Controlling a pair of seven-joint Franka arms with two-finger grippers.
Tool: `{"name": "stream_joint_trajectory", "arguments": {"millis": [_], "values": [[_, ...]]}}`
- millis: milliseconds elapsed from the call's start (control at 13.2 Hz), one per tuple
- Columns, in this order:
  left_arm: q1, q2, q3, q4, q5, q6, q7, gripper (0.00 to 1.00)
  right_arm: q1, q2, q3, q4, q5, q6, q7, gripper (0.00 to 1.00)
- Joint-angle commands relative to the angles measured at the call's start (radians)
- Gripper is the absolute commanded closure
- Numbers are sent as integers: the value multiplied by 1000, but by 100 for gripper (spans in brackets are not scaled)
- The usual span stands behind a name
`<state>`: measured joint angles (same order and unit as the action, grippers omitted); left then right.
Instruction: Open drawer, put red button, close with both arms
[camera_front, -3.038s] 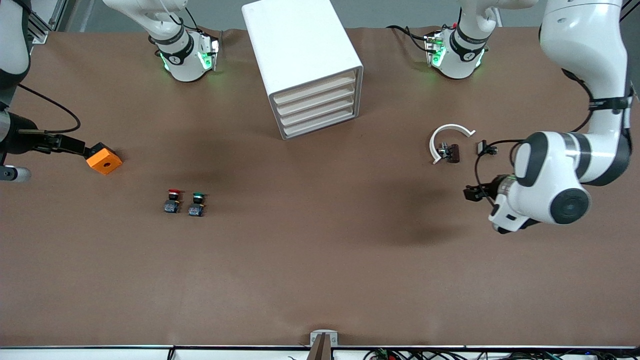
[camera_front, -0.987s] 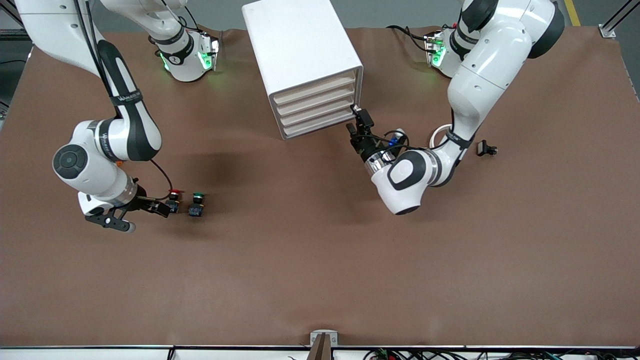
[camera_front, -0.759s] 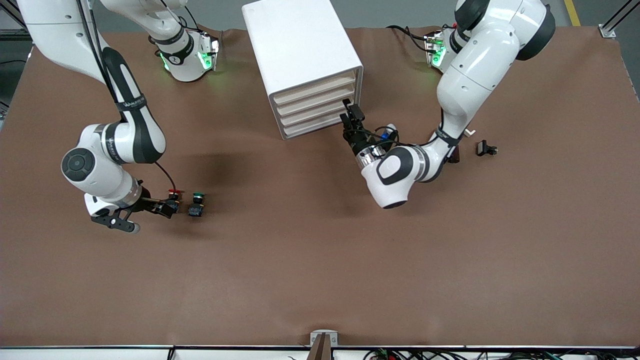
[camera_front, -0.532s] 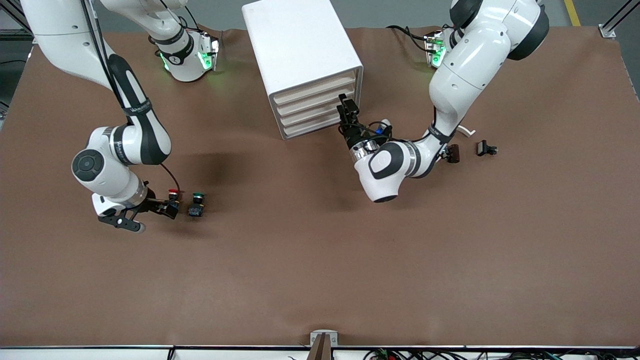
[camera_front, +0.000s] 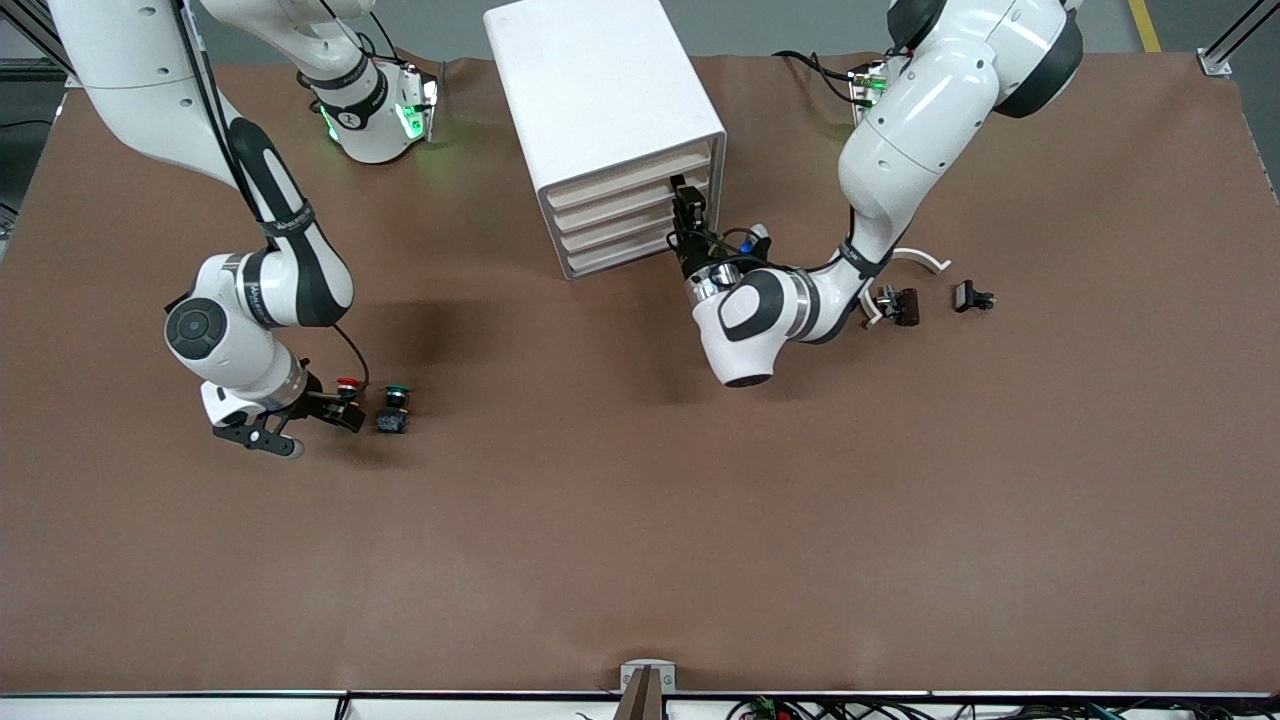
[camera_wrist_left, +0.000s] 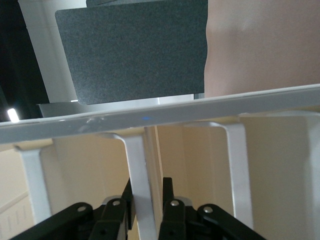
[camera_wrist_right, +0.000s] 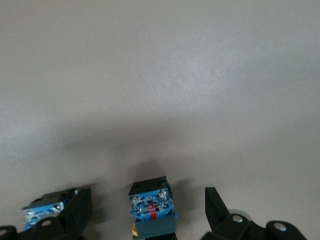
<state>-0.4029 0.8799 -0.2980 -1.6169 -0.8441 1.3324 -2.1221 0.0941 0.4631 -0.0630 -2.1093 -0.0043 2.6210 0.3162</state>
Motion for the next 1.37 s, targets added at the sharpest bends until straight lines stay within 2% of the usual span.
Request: {"name": "stream_joint_trajectory", "arguments": {"millis": [0,380,456,608,684,759,1063,1291], "values": [[-8,-7,-3,-11,-23,8,-18,87,-1,5,3,-12,-3,17,17,0],[-2,-6,2,-8,-20,7,-19,89,1,23,3,-12,-3,16,7,0],[3,-7,6,-6,-18,7,-19,89,-1,23,3,-11,-5,16,4,22],[22,-7,10,2,-13,7,-19,87,-1,23,3,-12,-3,16,7,77],[33,-7,14,6,-12,7,-19,87,-1,23,3,-12,-3,16,7,94],[36,-7,40,15,-13,8,-19,86,-1,23,3,-12,-3,16,7,100],[64,-10,72,52,-16,7,-19,86,3,9,3,18,-5,-22,7,100],[117,-4,74,94,-13,8,-59,83,12,-59,9,138,-3,-290,76,100]]}}
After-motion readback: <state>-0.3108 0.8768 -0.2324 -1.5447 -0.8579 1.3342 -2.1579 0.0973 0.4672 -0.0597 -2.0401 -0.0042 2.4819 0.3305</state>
